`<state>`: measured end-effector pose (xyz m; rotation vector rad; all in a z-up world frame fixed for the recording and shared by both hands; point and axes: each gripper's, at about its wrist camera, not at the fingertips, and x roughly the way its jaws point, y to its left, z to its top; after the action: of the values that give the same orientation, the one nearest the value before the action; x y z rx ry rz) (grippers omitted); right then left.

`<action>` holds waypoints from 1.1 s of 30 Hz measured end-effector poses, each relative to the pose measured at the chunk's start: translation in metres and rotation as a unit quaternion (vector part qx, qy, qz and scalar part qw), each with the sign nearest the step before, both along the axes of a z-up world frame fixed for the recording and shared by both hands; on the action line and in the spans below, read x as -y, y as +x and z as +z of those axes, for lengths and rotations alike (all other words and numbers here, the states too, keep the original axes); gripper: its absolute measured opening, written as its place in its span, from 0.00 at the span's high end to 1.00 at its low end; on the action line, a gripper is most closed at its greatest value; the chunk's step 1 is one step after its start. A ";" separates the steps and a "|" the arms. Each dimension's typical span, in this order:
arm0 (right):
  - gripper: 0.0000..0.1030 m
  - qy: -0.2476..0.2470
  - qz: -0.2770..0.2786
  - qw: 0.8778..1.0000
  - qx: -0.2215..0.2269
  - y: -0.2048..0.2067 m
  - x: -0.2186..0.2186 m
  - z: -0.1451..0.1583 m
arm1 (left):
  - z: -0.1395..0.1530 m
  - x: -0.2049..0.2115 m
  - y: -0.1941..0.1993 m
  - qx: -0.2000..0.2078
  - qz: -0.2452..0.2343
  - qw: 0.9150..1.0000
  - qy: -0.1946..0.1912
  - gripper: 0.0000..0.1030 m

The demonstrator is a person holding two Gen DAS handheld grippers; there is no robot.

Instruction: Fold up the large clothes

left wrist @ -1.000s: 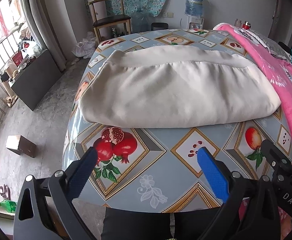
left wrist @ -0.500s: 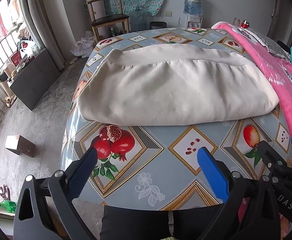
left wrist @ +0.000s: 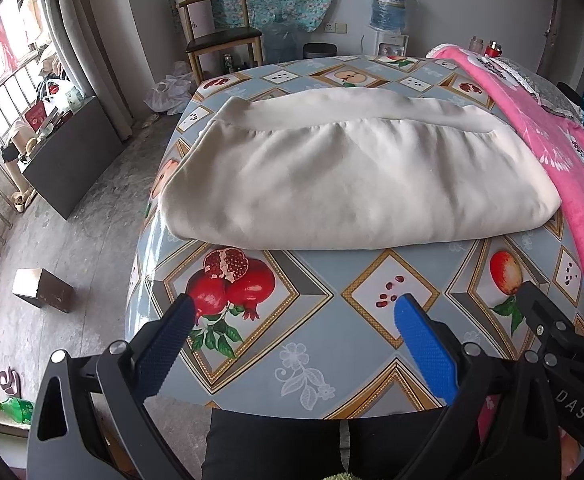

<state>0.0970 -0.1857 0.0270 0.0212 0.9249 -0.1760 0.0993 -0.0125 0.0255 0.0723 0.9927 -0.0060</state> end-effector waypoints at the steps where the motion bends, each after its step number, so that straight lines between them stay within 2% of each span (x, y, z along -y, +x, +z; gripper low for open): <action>1: 0.07 0.000 0.000 1.000 0.000 0.000 0.000 0.000 | 0.000 0.000 0.001 -0.001 0.000 1.000 -0.001 0.05; 33: 0.07 -0.005 0.002 1.000 -0.001 0.002 -0.003 0.001 | -0.001 -0.003 0.001 -0.002 0.004 1.000 0.002 0.05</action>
<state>0.0993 -0.1824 0.0279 0.0095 0.9262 -0.1780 0.1003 -0.0095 0.0247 0.0730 0.9964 0.0032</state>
